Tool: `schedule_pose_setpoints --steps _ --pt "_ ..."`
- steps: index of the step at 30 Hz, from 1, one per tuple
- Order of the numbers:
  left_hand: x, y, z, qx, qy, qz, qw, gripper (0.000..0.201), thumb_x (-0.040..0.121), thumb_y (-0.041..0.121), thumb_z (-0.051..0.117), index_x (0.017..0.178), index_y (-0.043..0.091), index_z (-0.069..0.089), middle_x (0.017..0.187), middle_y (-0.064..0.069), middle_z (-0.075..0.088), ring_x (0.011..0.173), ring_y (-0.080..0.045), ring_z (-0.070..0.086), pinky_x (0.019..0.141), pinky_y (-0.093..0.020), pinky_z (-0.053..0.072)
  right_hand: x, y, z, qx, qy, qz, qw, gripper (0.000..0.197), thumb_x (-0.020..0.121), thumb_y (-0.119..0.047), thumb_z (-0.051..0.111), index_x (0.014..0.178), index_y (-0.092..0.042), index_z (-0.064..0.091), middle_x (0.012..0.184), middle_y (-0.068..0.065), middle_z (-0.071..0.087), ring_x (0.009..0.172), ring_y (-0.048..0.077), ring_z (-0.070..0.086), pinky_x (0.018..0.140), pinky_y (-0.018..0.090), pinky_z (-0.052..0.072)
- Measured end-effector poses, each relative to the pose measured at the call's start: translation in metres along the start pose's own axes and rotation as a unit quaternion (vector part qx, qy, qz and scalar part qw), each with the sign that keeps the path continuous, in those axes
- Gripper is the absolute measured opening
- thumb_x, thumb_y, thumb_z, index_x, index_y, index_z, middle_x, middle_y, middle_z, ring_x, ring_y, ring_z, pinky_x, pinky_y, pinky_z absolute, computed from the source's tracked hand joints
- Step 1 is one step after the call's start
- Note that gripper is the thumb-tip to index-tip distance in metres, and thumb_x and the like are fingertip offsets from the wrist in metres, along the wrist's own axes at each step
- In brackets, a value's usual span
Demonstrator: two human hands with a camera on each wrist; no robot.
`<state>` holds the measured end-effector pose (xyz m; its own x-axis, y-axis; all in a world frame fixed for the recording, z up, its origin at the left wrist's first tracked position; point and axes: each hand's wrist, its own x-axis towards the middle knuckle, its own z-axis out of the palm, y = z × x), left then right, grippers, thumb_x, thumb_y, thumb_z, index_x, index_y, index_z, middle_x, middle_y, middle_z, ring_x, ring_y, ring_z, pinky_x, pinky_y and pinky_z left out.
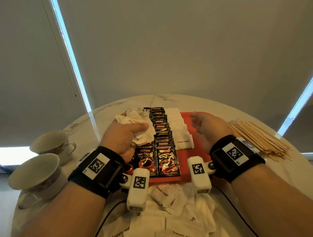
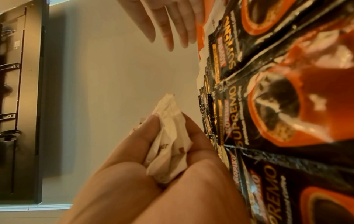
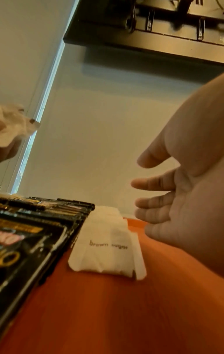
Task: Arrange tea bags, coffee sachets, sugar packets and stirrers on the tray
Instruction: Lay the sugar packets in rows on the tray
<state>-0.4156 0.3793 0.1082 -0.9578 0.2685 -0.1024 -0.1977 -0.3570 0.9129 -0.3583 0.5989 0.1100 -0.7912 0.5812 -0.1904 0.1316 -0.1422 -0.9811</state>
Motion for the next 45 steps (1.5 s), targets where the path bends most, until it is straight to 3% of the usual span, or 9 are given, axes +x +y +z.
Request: schedule_pose_setpoints --steps 7,9,11,13,18,21,27,33,45 --pt "0.001 0.000 0.000 -0.005 -0.006 -0.004 1.000 0.050 0.083 -0.015 0.070 0.127 0.009 0.066 0.113 -0.018 0.077 0.098 -0.036 0.078 0.069 -0.045 0.064 -0.005 0.006 0.008 0.073 -0.057 0.056 0.994 0.045 0.103 -0.037 0.056 0.141 -0.014 0.053 0.150 0.008 0.050 0.090 0.013 0.059 0.060 0.027 0.052" --pt "0.001 0.000 0.000 -0.002 -0.011 -0.006 1.000 0.043 0.085 -0.015 0.069 0.122 0.008 0.067 0.110 -0.018 0.078 0.097 -0.035 0.078 0.068 -0.044 0.063 -0.004 0.004 0.006 0.070 -0.054 0.058 0.994 0.055 0.100 -0.041 0.059 0.148 -0.015 0.047 0.155 0.008 0.044 0.109 0.019 0.060 0.077 0.033 0.058" --pt "0.001 0.000 -0.001 -0.001 -0.013 -0.006 1.000 0.043 0.086 -0.015 0.068 0.121 0.009 0.067 0.111 -0.018 0.078 0.097 -0.034 0.078 0.073 -0.046 0.063 -0.001 0.002 0.003 0.062 -0.048 0.051 0.996 0.061 0.098 -0.043 0.061 0.151 -0.018 0.043 0.160 0.008 0.039 0.140 0.025 0.044 0.112 0.045 0.041" --pt "0.002 0.000 -0.001 0.001 -0.012 -0.005 1.000 0.047 0.086 -0.014 0.069 0.126 0.008 0.066 0.116 -0.018 0.077 0.101 -0.036 0.077 0.081 -0.051 0.062 0.004 -0.001 0.002 0.064 -0.060 0.051 0.995 0.062 0.099 -0.043 0.059 0.153 -0.017 0.041 0.162 0.007 0.036 0.148 0.026 0.035 0.120 0.047 0.029" --pt "0.004 -0.001 -0.001 -0.019 -0.011 -0.022 1.000 0.051 0.085 -0.015 0.069 0.130 0.007 0.062 0.117 -0.021 0.076 0.097 -0.037 0.078 0.068 -0.046 0.065 0.004 -0.012 0.005 0.072 -0.104 0.071 0.989 0.054 0.103 -0.043 0.053 0.147 -0.013 0.045 0.155 0.011 0.044 0.128 0.025 0.051 0.092 0.038 0.047" --pt "0.003 -0.002 -0.001 -0.030 -0.009 -0.035 0.999 0.051 0.085 -0.013 0.070 0.132 0.005 0.061 0.119 -0.022 0.075 0.097 -0.037 0.078 0.067 -0.044 0.064 0.004 -0.015 0.006 0.079 -0.078 0.063 0.992 0.054 0.100 -0.043 0.058 0.145 -0.014 0.049 0.150 0.009 0.050 0.133 0.025 0.051 0.107 0.043 0.045" --pt "-0.002 -0.001 0.006 -0.074 -0.017 -0.043 0.996 0.039 0.094 -0.007 0.063 0.132 0.002 0.063 0.114 -0.019 0.077 0.093 -0.033 0.079 0.065 -0.041 0.065 -0.021 -0.024 0.035 0.042 -0.151 -0.060 0.986 0.027 0.097 -0.025 0.067 0.118 -0.008 0.068 0.112 0.004 0.073 0.107 0.018 0.069 0.095 0.036 0.053" --pt "-0.001 0.001 0.002 -0.121 -0.026 -0.005 0.992 0.039 0.099 0.002 0.061 0.138 0.001 0.058 0.124 -0.023 0.073 0.109 -0.040 0.074 0.087 -0.052 0.064 -0.035 -0.009 0.052 -0.074 -0.265 -0.080 0.958 0.020 0.088 -0.022 0.078 0.095 -0.007 0.068 0.076 0.002 0.070 0.061 0.010 0.061 0.064 0.030 0.052" --pt "-0.001 0.000 0.001 -0.068 -0.009 0.034 0.997 0.037 0.096 -0.011 0.058 0.131 0.001 0.062 0.115 -0.021 0.076 0.101 -0.038 0.077 0.069 -0.049 0.065 -0.038 -0.008 0.057 0.077 -0.237 -0.030 0.968 0.009 0.097 -0.011 0.066 0.094 -0.009 0.058 0.098 0.016 0.069 0.065 0.020 0.068 0.054 0.030 0.059"
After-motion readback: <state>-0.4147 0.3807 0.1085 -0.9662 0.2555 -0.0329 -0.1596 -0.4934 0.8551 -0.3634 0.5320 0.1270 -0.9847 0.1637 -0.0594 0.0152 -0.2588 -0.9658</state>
